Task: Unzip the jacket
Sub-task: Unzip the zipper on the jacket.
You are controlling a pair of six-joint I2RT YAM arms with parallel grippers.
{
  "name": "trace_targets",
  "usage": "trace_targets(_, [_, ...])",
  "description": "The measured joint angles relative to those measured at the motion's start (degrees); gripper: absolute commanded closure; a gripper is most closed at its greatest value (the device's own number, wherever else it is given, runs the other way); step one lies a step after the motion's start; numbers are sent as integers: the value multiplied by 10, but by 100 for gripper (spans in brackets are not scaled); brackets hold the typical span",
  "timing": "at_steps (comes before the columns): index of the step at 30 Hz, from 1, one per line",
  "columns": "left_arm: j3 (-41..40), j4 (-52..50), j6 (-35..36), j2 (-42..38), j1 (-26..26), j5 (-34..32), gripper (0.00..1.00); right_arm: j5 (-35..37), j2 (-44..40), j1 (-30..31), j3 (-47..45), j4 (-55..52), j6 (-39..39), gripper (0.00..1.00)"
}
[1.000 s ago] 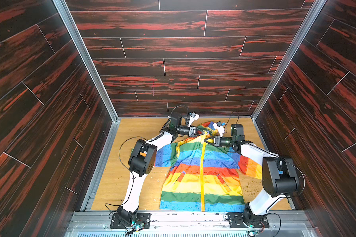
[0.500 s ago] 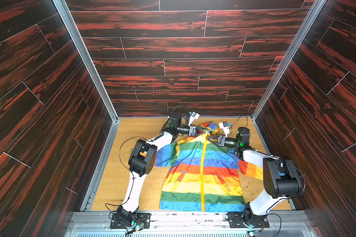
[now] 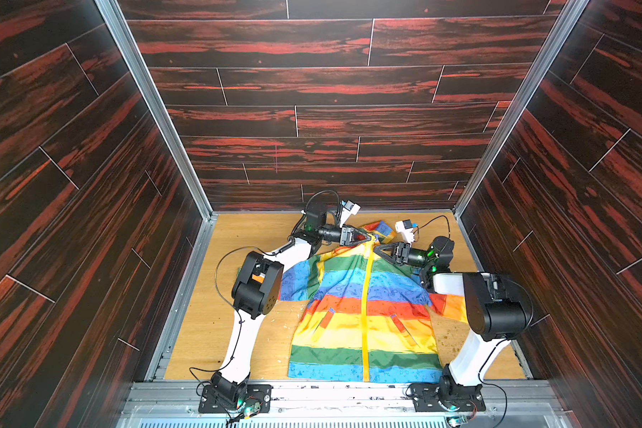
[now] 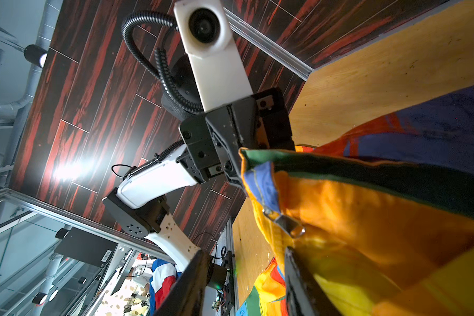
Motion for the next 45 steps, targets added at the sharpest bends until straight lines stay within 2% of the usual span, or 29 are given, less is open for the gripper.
trace_targets(21, [-1,0,-2,0,-1,22,100,-15,61,6,52,92,88,52])
trace_targets(32, [-1,0,5,0,-1,24,100,-27,76,6,55,167,156,66])
trace_targets(45, [-1,-5,7,0,-1,17,100,-21,75,0,36,210,160,70])
